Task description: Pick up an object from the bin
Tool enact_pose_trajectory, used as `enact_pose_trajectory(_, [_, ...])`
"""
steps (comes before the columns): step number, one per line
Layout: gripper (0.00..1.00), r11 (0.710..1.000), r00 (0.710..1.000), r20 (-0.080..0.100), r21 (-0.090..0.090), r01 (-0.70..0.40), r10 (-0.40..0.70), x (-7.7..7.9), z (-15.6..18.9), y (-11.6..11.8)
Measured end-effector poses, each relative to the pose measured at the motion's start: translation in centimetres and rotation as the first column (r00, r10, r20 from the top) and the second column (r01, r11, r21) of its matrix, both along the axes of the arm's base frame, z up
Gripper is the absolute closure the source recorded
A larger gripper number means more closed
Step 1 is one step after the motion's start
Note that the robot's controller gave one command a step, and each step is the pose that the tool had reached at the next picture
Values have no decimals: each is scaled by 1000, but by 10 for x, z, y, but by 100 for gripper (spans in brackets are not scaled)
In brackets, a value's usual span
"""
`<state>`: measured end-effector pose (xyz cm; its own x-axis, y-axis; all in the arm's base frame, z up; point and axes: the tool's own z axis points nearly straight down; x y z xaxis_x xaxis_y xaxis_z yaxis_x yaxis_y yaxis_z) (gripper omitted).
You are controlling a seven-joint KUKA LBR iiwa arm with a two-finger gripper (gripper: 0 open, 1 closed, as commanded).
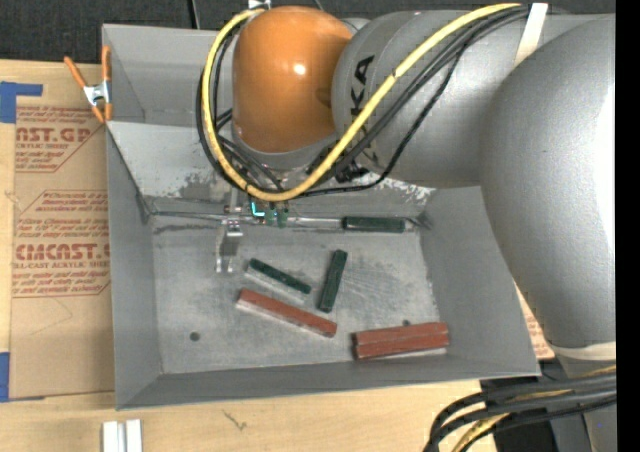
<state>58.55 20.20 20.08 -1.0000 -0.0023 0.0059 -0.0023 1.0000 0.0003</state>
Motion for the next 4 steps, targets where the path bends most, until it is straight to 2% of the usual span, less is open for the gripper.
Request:
enact_pose_trajectory(2, [0, 1000, 1000, 9, 2, 1, -1, 2, 4, -1])
enact_pose_trajectory(3, [0, 991, 991, 2, -3, -131, 131, -8, -37, 2])
enact_pose_trajectory(4, [0, 982, 982, 8, 2, -191, 191, -45, -58, -30])
